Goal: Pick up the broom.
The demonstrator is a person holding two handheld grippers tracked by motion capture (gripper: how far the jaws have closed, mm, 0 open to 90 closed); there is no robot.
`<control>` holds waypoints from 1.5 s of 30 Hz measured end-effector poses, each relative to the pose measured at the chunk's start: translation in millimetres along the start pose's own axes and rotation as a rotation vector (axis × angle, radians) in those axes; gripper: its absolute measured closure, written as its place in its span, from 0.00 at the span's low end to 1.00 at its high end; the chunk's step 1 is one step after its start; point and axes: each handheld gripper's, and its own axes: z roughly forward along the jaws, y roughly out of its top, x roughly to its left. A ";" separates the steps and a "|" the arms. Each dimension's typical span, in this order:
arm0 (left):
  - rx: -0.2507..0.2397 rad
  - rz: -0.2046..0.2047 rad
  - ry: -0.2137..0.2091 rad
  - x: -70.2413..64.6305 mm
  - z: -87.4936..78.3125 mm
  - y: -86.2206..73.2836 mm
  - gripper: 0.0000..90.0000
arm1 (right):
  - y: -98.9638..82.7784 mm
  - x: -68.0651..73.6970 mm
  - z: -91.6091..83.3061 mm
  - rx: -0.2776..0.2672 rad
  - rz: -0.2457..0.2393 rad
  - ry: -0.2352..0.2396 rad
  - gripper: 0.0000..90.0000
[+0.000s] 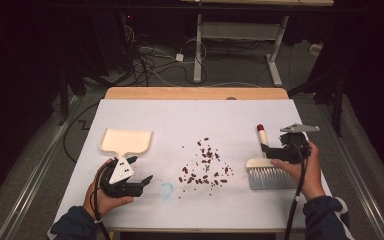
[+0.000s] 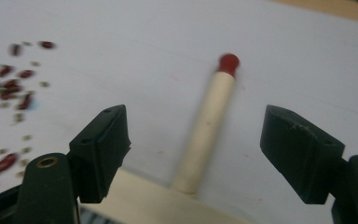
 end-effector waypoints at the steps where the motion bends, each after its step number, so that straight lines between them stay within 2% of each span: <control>1: -0.001 0.011 0.005 0.3 0.2 0.1 0.23 | 2.6 -2.5 7.3 0.015 0.016 -0.008 0.29; 2: 0.000 0.013 0.005 0.2 0.4 0.0 0.23 | 2.6 -2.5 7.3 0.015 0.016 -0.008 0.29; 3: 0.001 0.014 0.002 0.0 0.4 -0.4 0.23 | 6.5 -6.8 23.4 0.076 0.045 -0.024 0.33; 6: 0.007 0.016 0.002 0.3 1.1 -1.5 0.23 | 9.5 -9.8 43.8 0.131 0.071 -0.025 0.38; 8: 0.014 0.004 -0.004 -0.2 1.1 -2.5 0.23 | 9.4 -9.6 56.1 0.175 0.079 -0.014 0.44; 10: 0.010 0.013 0.001 0.2 0.5 -2.5 0.23 | 8.0 -7.7 66.8 0.233 0.081 -0.014 0.51; 11: 0.010 0.013 0.001 0.2 0.5 -2.5 0.23 | 7.2 -5.9 71.4 0.259 0.074 -0.016 0.51; 14: 0.009 0.014 0.000 -0.4 -0.1 -3.1 0.23 | 9.7 -2.2 72.2 0.257 0.058 -0.023 0.62; 16: 0.015 0.021 0.002 -0.9 -0.4 -3.4 0.23 | 9.7 0.4 72.4 0.245 0.046 -0.007 0.73; 20: 0.012 0.021 0.003 -1.2 -1.4 -3.2 0.23 | 10.1 6.5 72.6 0.240 0.016 -0.031 0.75; 28: 0.012 0.027 -0.002 -2.2 -2.1 -2.9 0.23 | 7.7 7.2 70.3 0.205 0.009 -0.011 0.78; 32: 0.008 0.026 0.000 -1.9 -3.8 -3.5 0.23 | 7.1 3.7 64.2 0.167 0.028 0.009 0.78; 34: 0.006 0.025 0.004 -1.6 -4.6 -3.5 0.23 | 6.5 -0.1 54.8 0.112 0.041 0.040 0.78; 38: 0.002 0.025 0.007 -1.8 -6.3 -3.4 0.23 | 5.8 -2.8 39.5 0.039 0.034 0.047 0.78; 39: 0.000 0.023 0.007 -2.0 -6.4 -3.4 0.23 | 5.8 -2.8 39.5 0.039 0.034 0.047 0.78; 40: -0.001 0.022 0.007 -2.0 -6.5 -3.4 0.23 | 5.2 -4.7 30.3 0.003 0.040 0.056 0.78; 45: -0.001 0.023 0.009 -2.5 -6.7 -2.5 0.23 | 3.0 -6.7 8.0 -0.085 0.040 0.061 0.78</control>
